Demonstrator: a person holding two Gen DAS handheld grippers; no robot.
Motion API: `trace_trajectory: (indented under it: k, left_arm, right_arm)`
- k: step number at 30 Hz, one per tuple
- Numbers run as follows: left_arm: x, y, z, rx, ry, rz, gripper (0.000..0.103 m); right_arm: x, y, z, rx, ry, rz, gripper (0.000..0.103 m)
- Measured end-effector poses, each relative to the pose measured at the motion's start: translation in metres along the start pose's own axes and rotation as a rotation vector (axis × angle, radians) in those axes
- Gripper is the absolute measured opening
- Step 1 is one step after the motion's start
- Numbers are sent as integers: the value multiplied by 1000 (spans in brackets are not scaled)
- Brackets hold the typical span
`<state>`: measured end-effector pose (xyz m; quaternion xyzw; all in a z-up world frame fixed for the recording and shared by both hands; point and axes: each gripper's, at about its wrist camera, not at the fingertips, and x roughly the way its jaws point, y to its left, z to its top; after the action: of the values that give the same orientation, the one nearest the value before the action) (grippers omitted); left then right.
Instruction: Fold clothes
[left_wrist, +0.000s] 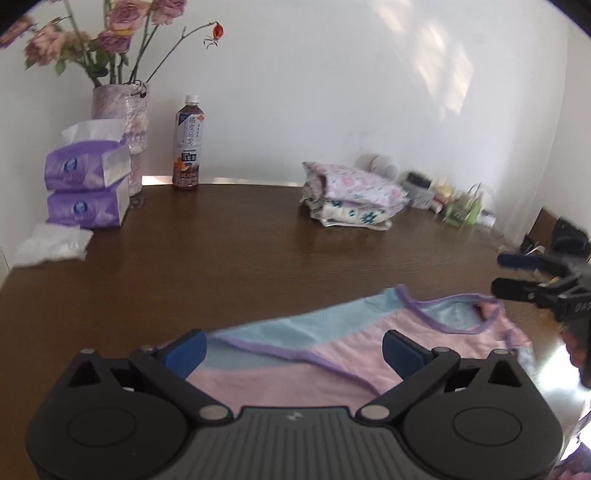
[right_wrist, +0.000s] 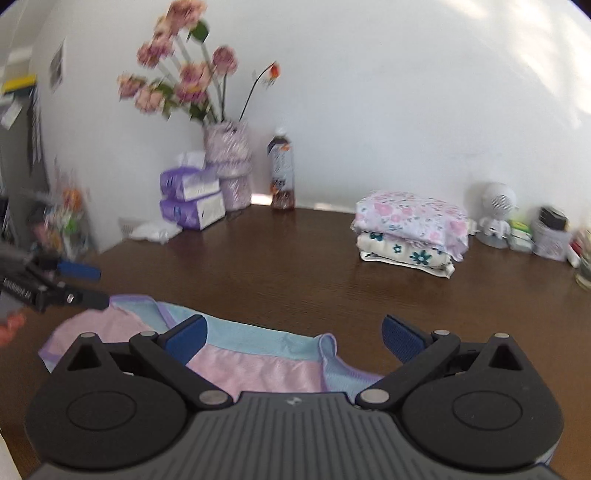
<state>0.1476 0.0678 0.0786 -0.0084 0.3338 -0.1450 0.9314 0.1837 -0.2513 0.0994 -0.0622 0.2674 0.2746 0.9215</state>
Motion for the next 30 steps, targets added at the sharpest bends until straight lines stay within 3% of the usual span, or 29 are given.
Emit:
trace_trajectory:
  k: [3, 5, 7, 11, 13, 17, 19, 25, 27, 30]
  left_arm:
    - [30, 13, 19, 68, 66, 40, 95]
    - [49, 19, 24, 117, 114, 52, 89]
    - [68, 25, 27, 156, 168, 46, 81]
    - [93, 32, 26, 201, 223, 48, 70]
    - [100, 34, 26, 223, 241, 40, 66]
    - [114, 43, 27, 243, 293, 0, 53]
    - [118, 48, 27, 255, 320, -28, 39]
    - [122, 54, 30, 310, 360, -115, 27]
    - [123, 53, 32, 339, 377, -143, 26]
    - [126, 52, 36, 381, 408, -176, 26]
  right_arm:
    - [36, -4, 16, -95, 103, -5, 102]
    - [60, -7, 22, -163, 169, -15, 95]
    - [80, -9, 25, -202, 228, -1, 81]
    - [114, -12, 25, -255, 321, 36, 75]
    - [126, -12, 23, -275, 358, 62, 67]
    - [142, -17, 22, -276, 401, 94, 65]
    - [147, -20, 21, -272, 422, 111, 56]
    - [158, -34, 19, -235, 472, 152, 42]
    - [159, -38, 21, -215, 481, 177, 33]
    - [160, -40, 21, -216, 486, 197, 30]
